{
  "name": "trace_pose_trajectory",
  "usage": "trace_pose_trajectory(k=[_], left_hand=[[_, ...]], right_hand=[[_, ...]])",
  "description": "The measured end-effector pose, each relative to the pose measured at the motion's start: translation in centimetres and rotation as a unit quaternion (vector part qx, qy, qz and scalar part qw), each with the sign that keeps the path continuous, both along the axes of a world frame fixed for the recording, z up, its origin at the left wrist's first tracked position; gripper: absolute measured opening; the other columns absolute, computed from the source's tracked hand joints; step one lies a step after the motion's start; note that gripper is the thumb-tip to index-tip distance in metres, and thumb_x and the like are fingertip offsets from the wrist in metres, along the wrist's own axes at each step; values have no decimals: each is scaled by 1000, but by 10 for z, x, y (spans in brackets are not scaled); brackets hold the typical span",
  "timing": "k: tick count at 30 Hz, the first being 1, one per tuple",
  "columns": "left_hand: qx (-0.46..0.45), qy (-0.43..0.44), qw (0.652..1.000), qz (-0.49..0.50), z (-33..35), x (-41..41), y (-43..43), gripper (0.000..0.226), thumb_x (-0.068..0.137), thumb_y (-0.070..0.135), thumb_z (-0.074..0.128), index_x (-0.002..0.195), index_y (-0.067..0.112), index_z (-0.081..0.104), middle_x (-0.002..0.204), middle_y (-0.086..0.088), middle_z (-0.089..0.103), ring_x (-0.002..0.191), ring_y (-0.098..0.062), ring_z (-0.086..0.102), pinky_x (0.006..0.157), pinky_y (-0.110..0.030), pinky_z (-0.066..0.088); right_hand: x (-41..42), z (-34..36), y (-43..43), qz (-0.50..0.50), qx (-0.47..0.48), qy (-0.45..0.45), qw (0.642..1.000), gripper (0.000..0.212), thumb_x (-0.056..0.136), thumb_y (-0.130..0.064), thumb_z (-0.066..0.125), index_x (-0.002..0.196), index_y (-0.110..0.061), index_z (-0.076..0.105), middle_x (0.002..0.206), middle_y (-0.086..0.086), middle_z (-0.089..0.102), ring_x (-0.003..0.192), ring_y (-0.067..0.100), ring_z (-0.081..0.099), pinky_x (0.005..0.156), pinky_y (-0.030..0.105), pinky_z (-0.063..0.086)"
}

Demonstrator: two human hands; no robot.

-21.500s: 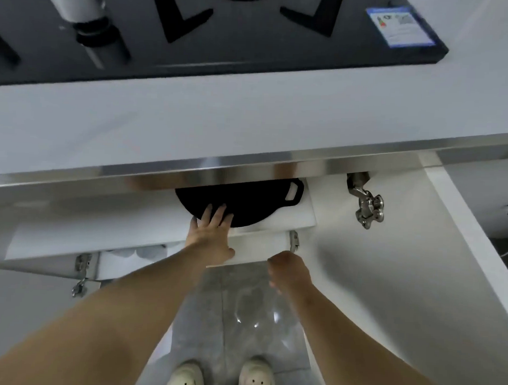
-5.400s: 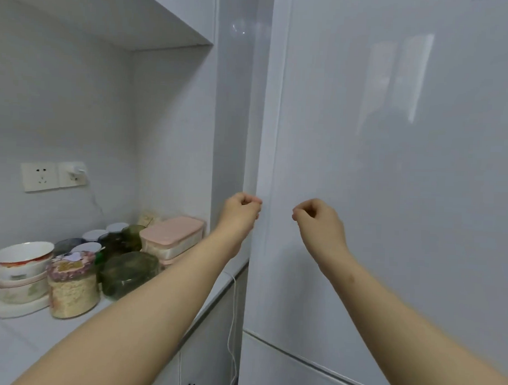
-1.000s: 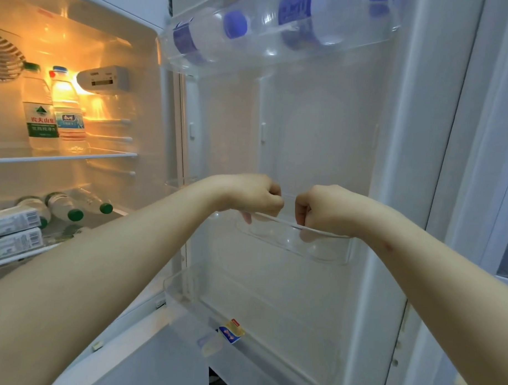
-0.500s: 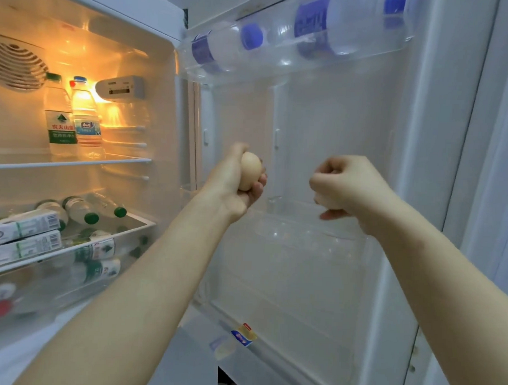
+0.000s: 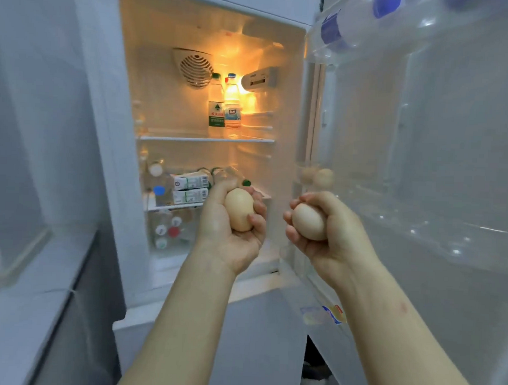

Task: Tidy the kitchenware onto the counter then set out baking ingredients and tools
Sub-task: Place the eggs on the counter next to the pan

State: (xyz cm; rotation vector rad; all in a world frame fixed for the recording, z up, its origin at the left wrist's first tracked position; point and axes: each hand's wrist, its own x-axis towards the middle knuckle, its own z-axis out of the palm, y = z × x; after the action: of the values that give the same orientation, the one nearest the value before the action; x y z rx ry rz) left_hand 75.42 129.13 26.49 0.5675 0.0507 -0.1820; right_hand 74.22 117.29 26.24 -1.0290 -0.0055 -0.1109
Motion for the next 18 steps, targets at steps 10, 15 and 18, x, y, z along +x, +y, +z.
trace_pose_trajectory(k=[10,15,18], left_hand=[[-20,75,958,278,-40,-147,71,23,87,24,54,69,9,53,51,-3,56,42,-10,50,32,-10,34],[-39,81,910,404,-54,-247,105,22,87,24,53,68,11,52,51,-2,55,44,-10,49,33,-8,30],[-51,86,880,463,-62,-302,124,22,86,25,55,70,10,54,54,-3,56,42,-10,50,32,-9,32]], right_hand=[[-83,-38,89,291,31,90,952,13,86,-5,51,73,-7,55,64,6,59,51,16,59,44,19,51],[-156,-54,143,424,8,115,898,12,86,-6,51,75,-7,54,72,8,59,57,18,60,42,20,49],[-200,-60,172,475,3,128,871,13,86,-6,52,74,-7,55,72,8,60,59,19,59,43,20,50]])
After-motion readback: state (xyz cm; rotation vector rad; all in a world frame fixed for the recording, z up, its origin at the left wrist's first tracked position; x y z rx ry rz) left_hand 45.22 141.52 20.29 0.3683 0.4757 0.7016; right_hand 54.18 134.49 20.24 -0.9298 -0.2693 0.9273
